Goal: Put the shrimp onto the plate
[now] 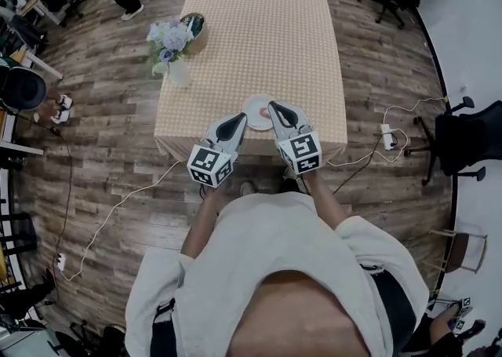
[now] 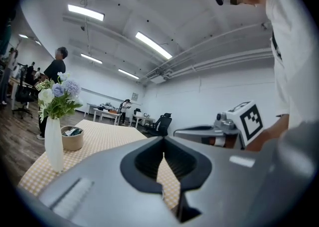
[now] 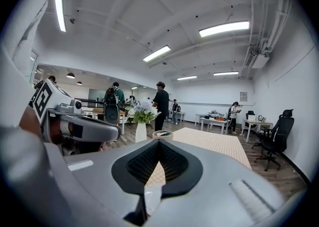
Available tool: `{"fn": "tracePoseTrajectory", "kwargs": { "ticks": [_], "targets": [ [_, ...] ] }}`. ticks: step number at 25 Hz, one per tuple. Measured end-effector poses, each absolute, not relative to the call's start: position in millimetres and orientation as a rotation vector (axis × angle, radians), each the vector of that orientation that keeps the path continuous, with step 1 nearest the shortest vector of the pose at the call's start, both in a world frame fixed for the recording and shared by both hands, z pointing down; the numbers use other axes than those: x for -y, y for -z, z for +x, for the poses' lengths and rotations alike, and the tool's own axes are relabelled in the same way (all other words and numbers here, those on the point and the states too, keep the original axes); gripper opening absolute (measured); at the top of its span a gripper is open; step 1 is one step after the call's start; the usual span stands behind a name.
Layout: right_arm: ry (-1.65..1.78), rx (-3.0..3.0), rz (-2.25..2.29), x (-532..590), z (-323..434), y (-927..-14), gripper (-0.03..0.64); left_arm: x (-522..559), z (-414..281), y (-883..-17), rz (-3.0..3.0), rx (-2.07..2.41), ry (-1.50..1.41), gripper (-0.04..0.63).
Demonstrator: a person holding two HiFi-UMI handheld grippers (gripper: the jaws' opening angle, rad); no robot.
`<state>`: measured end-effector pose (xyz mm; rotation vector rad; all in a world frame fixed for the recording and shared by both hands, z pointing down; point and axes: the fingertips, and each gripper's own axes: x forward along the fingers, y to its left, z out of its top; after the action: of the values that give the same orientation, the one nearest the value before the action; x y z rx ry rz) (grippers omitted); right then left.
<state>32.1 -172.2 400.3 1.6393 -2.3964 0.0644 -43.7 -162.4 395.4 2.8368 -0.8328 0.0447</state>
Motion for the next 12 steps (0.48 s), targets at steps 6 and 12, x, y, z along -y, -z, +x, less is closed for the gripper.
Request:
{"fn": "tracePoseTrajectory", "kwargs": {
  "ticks": [6, 12],
  "targets": [
    [-0.089, 2.369, 1.647, 128.2, 35.7, -404.2, -0.002, 140.0, -36.6, -402.3, 2.812, 0.812, -0.033, 0.009],
    [-0.122, 2.372, 1.642, 99.3, 43.9, -409.8, -0.002, 110.5, -32.3, -413.5, 2.774, 0.82, -0.052, 0.009]
  ]
}}
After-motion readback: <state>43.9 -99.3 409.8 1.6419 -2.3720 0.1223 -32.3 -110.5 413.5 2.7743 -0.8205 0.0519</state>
